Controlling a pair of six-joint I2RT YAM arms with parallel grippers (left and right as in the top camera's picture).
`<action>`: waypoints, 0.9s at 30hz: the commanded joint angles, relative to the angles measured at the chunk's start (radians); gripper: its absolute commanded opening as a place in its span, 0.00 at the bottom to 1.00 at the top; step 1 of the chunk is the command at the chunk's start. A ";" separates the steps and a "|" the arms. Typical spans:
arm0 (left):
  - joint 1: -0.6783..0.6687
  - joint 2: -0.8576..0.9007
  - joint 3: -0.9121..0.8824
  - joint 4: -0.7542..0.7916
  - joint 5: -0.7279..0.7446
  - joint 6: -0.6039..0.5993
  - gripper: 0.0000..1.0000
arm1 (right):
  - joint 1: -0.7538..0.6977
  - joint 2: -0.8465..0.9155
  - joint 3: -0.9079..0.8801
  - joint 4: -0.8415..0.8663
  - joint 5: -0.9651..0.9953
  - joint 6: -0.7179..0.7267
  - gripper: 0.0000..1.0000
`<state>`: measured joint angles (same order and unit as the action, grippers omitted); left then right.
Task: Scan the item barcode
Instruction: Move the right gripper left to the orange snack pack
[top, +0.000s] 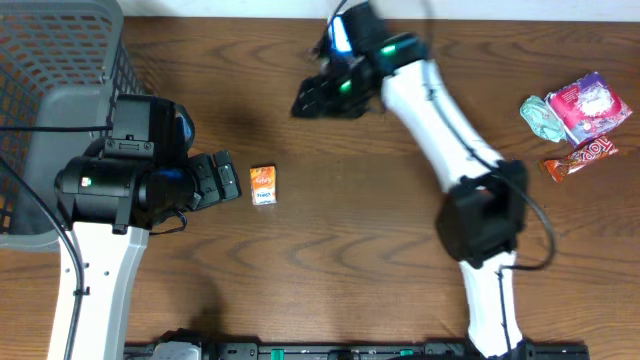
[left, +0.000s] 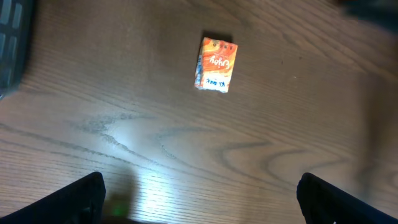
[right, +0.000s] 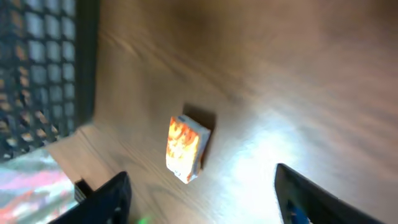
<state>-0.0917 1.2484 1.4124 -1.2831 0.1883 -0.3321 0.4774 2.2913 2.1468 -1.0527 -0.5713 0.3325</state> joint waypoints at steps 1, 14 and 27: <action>0.004 0.000 0.000 -0.003 0.002 0.018 0.98 | 0.053 0.064 -0.007 0.002 -0.016 0.090 0.56; 0.004 0.000 0.000 -0.003 0.002 0.017 0.98 | 0.124 0.210 -0.007 0.039 -0.146 0.163 0.43; 0.004 0.000 0.000 -0.003 0.002 0.018 0.98 | 0.178 0.234 -0.010 0.019 -0.079 0.214 0.42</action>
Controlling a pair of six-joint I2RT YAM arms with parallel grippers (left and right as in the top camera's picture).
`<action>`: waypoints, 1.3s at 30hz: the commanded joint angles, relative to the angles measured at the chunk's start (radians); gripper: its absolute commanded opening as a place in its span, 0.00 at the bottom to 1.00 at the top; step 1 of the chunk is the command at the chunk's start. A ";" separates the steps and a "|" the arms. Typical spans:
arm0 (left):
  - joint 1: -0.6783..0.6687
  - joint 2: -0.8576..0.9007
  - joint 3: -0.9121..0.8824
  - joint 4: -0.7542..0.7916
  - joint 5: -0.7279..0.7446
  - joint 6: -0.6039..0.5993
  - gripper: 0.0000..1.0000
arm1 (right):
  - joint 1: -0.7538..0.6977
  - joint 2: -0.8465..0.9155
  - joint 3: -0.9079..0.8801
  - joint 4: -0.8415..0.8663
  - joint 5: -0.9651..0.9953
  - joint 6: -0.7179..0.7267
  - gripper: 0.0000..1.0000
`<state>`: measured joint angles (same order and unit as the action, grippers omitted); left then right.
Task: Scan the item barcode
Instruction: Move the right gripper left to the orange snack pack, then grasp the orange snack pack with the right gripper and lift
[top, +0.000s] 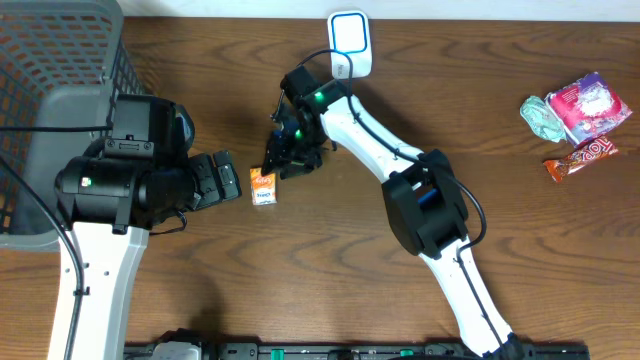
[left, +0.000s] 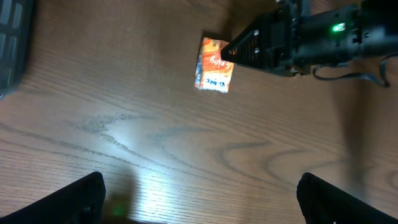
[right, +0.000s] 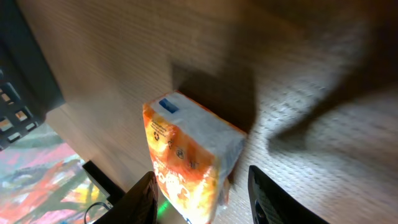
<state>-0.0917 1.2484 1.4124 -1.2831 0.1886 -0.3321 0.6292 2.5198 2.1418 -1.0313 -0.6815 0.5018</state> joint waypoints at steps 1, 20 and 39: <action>0.004 0.000 0.000 -0.003 0.002 0.018 0.98 | 0.030 0.006 -0.006 -0.002 0.047 0.059 0.42; 0.004 0.000 0.000 -0.003 0.002 0.018 0.98 | -0.011 0.010 -0.048 0.048 -0.569 -0.152 0.01; 0.004 0.000 0.000 -0.003 0.002 0.018 0.98 | -0.156 0.010 -0.048 0.010 -0.780 -0.298 0.01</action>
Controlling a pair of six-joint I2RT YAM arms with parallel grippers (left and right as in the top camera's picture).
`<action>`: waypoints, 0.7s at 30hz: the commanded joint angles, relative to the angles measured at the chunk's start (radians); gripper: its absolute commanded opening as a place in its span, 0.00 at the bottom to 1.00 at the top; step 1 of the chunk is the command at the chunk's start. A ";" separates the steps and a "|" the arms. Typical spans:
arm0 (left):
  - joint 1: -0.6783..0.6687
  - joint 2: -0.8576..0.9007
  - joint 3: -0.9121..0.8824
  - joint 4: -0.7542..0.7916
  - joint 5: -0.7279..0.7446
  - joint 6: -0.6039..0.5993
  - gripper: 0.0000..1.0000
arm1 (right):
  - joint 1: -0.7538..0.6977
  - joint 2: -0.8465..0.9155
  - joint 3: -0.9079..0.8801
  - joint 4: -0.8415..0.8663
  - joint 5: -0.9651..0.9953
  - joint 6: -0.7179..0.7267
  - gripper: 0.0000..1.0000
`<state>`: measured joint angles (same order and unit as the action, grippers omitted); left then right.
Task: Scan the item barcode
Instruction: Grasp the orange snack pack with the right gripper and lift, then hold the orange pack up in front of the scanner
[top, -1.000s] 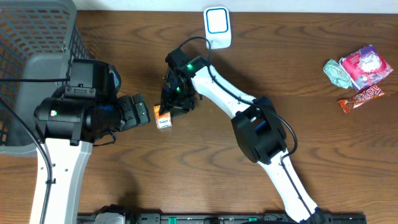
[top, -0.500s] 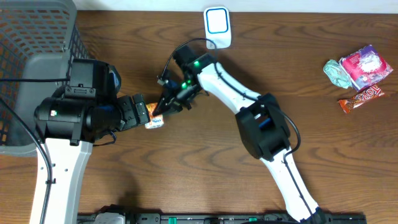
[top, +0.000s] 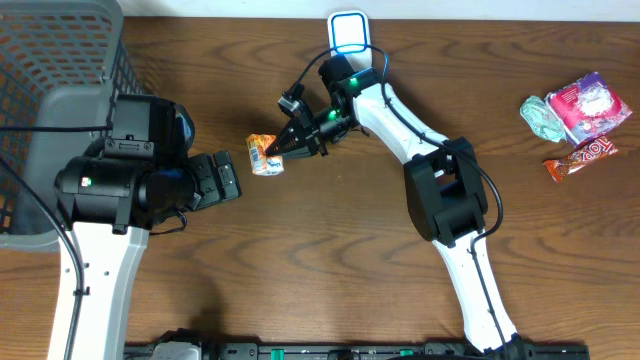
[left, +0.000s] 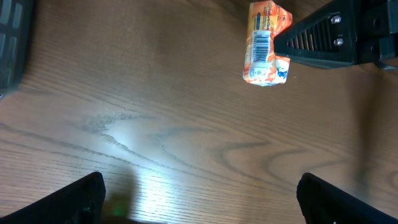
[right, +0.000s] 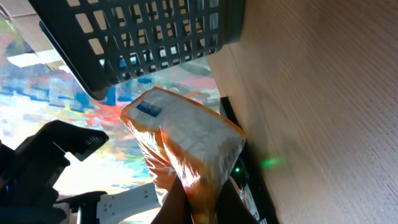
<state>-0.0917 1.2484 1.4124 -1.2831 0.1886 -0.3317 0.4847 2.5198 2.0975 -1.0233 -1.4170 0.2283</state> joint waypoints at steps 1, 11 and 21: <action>0.004 0.000 0.000 -0.003 0.002 0.017 0.98 | -0.023 0.010 -0.003 0.011 -0.058 -0.025 0.01; 0.004 0.000 0.000 -0.003 0.002 0.017 0.98 | -0.255 0.009 -0.003 0.054 -0.145 -0.024 0.01; 0.004 0.000 0.000 -0.003 0.002 0.017 0.98 | -0.390 0.009 -0.003 0.049 -0.101 -0.024 0.01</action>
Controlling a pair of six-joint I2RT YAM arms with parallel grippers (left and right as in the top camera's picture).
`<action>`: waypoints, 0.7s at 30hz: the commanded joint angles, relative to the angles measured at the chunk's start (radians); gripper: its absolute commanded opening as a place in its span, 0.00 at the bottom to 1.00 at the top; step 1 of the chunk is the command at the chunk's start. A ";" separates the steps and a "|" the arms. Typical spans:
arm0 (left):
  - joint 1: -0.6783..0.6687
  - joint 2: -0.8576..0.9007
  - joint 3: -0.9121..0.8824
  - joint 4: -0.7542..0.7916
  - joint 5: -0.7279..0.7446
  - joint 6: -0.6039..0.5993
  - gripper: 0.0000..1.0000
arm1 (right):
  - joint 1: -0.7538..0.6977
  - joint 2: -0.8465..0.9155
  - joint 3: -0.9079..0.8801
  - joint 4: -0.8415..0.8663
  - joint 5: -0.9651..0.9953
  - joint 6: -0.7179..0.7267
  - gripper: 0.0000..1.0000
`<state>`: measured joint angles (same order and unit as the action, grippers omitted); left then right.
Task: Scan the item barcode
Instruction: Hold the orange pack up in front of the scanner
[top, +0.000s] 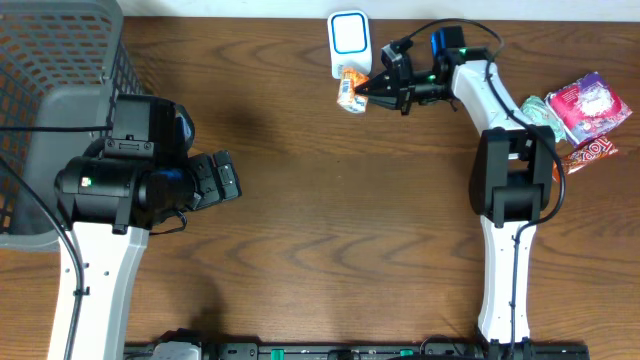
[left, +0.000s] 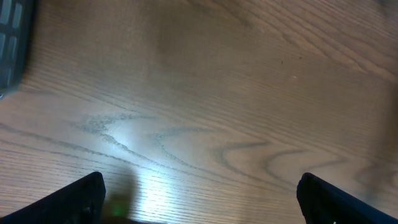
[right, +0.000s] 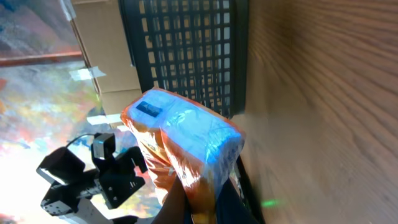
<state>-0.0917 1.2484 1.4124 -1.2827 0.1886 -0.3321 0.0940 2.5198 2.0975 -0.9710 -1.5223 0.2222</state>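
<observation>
A small orange snack pack hangs just below the white scanner with a blue face at the table's back edge. My right gripper is shut on the pack from the right. The right wrist view shows the pack pinched by its lower end between the dark fingers, its pale top lit blue. My left gripper stands open at the left of the table. In its own view the left gripper has only bare wood between its fingertips.
A dark mesh basket fills the back left corner. At the right edge lie a pink-and-white packet, a pale green bundle and a red-orange snack bar.
My right gripper, still shut on the orange pack, has moved from left of the table's middle to the back, just below the scanner. The pack is gone from the left wrist view.
The orange pack first lay flat on the table in front of my open left gripper, with my right gripper away at the back. Then the right gripper stood open around it. Then it held the pack lifted, barcode showing, and now holds it by the scanner.
</observation>
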 joint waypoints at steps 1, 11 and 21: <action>0.004 0.000 0.000 -0.004 0.002 0.018 0.98 | -0.002 0.009 -0.003 -0.014 0.037 -0.016 0.01; 0.004 0.000 0.000 -0.004 0.002 0.018 0.98 | 0.006 -0.116 0.103 -0.182 0.735 0.056 0.01; 0.004 0.000 0.000 -0.004 0.002 0.018 0.98 | 0.190 -0.254 0.198 -0.020 1.794 0.055 0.01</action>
<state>-0.0914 1.2484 1.4124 -1.2827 0.1883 -0.3321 0.2028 2.2860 2.2818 -1.0355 -0.1486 0.3065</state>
